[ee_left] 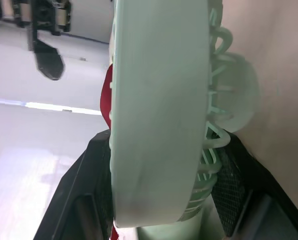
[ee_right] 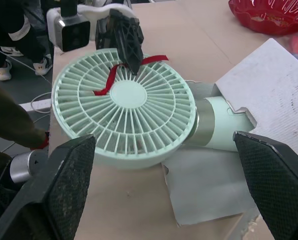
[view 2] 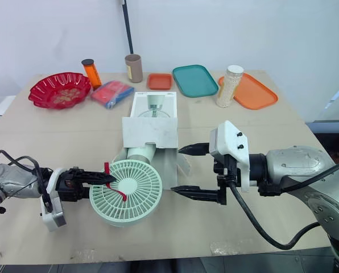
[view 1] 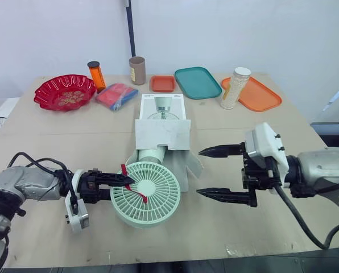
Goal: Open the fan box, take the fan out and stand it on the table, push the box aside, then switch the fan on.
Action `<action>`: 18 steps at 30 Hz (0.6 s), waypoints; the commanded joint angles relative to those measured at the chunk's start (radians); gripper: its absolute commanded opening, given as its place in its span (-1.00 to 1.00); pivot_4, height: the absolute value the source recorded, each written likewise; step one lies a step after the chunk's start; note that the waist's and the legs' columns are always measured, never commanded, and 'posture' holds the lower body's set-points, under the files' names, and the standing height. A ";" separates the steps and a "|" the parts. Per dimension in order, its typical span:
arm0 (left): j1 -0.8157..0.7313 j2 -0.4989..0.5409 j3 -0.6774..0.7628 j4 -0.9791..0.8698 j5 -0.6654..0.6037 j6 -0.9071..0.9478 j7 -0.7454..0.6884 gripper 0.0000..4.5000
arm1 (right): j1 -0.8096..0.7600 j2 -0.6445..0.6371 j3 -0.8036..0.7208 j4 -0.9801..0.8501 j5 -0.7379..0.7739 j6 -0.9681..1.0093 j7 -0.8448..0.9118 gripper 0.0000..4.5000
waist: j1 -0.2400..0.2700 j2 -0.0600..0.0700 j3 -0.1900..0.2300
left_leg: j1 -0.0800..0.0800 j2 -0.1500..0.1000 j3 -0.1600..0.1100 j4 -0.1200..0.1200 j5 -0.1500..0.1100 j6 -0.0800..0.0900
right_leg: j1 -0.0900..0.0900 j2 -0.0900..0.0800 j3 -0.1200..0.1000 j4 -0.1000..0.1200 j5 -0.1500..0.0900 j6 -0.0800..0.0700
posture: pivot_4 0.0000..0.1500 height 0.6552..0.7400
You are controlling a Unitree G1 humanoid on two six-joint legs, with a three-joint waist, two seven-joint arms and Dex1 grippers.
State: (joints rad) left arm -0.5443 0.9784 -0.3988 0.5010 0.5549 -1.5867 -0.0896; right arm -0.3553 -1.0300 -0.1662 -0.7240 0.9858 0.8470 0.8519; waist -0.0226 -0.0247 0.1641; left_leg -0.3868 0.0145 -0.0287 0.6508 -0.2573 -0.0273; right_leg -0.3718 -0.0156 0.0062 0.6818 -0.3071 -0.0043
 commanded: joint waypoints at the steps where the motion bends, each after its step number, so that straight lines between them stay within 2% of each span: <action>1: -0.029 0.062 -0.088 -0.091 -0.315 0.169 -0.063 -0.10 | -0.013 0.006 0.000 0.003 -0.018 -0.028 0.008 1.00 | 0.000 0.000 0.000 | 0.000 0.000 0.000 0.000 0.000 0.000 | 0.000 0.000 0.000 0.000 0.000 0.000 | 1.00 0.96; 3: -0.025 0.074 -0.111 -0.117 -0.388 0.224 -0.090 -0.11 | -0.014 0.007 0.003 0.003 -0.021 -0.031 0.007 1.00 | 0.001 0.000 0.000 | 0.000 0.000 0.000 0.000 0.000 0.000 | 0.000 0.000 0.000 0.000 0.000 0.000 | 1.00 0.96; 7: 0.010 0.120 -0.111 -0.319 -0.646 0.436 -0.186 -0.11 | -0.016 0.013 0.005 0.004 -0.022 -0.031 0.003 1.00 | 0.000 0.000 0.000 | -0.001 0.000 0.000 0.001 0.000 0.000 | 0.000 0.000 0.000 0.000 0.000 0.000 | 1.00 0.96; 13: -0.010 0.153 -0.066 -0.507 -0.820 0.636 -0.307 -0.11 | -0.033 0.024 0.028 0.024 -0.042 -0.045 0.013 1.00 | 0.001 0.000 0.000 | -0.002 0.000 -0.001 0.001 0.000 0.000 | 0.000 0.001 0.000 0.000 0.000 0.000 | 1.00 0.96; 18: 0.055 0.181 0.035 -0.670 -0.998 0.859 -0.410 -0.11 | -0.040 0.035 0.043 0.035 -0.060 -0.055 0.028 1.00 | -0.002 0.001 0.001 | -0.002 0.000 -0.001 0.002 0.000 0.000 | -0.001 0.002 0.002 0.001 0.000 0.000 | 1.00 0.96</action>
State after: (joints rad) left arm -0.4951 1.1409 -0.4668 -0.0857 -0.3422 -0.7942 -0.4789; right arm -0.3796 -0.9978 -0.1146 -0.6855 0.9318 0.8156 0.8719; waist -0.0244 -0.0241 0.1650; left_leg -0.3884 0.0144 -0.0291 0.6532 -0.2573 -0.0272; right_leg -0.3724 -0.0134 0.0080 0.6825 -0.3072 -0.0041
